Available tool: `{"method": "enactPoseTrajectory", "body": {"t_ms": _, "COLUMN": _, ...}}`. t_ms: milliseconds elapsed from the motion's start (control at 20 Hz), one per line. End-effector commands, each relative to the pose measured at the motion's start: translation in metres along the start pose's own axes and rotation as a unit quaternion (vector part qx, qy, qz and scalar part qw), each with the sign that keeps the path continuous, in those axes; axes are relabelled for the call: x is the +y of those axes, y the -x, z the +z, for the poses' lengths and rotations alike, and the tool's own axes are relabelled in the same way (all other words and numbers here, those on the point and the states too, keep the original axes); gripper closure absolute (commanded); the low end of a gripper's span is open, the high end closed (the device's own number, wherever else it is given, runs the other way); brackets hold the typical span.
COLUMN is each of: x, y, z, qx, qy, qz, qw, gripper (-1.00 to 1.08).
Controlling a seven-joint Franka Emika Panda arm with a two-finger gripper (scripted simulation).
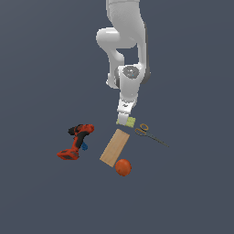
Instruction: Pick up a designated object from a clutter of objects.
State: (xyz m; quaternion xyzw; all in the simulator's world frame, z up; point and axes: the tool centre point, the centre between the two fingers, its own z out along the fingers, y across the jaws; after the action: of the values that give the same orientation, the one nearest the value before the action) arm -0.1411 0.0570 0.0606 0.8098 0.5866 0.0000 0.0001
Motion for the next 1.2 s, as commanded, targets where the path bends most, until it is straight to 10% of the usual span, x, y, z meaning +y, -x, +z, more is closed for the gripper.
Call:
{"method": "enactPoseTrajectory", "body": {"t_ms": 0, "x": 0.0, "y": 0.0, "z": 0.001, "qx": 0.0, "qy": 0.0, "qz": 0.0, "qw": 1.0, "gripper": -0.92}}
{"method": "enactPoseTrajectory", "body": {"t_ms": 1050, "x": -0.001, "y": 0.0, "z": 0.051, "qx": 0.0, "qy": 0.0, "qz": -0.002, "qw": 1.0, "gripper": -0.92}}
{"method": "enactPoseTrajectory", "body": {"t_ms": 1100, "x": -0.001, "y": 0.0, "z": 0.051, "qx": 0.0, "qy": 0.0, "qz": -0.002, "qw": 1.0, "gripper": 1.08}}
{"method": "enactPoseTrajectory", "body": {"t_ms": 1150, "x": -0.001, "y": 0.0, "z": 0.051, "qx": 0.0, "qy": 0.0, "qz": -0.002, "qw": 1.0, "gripper": 1.08}}
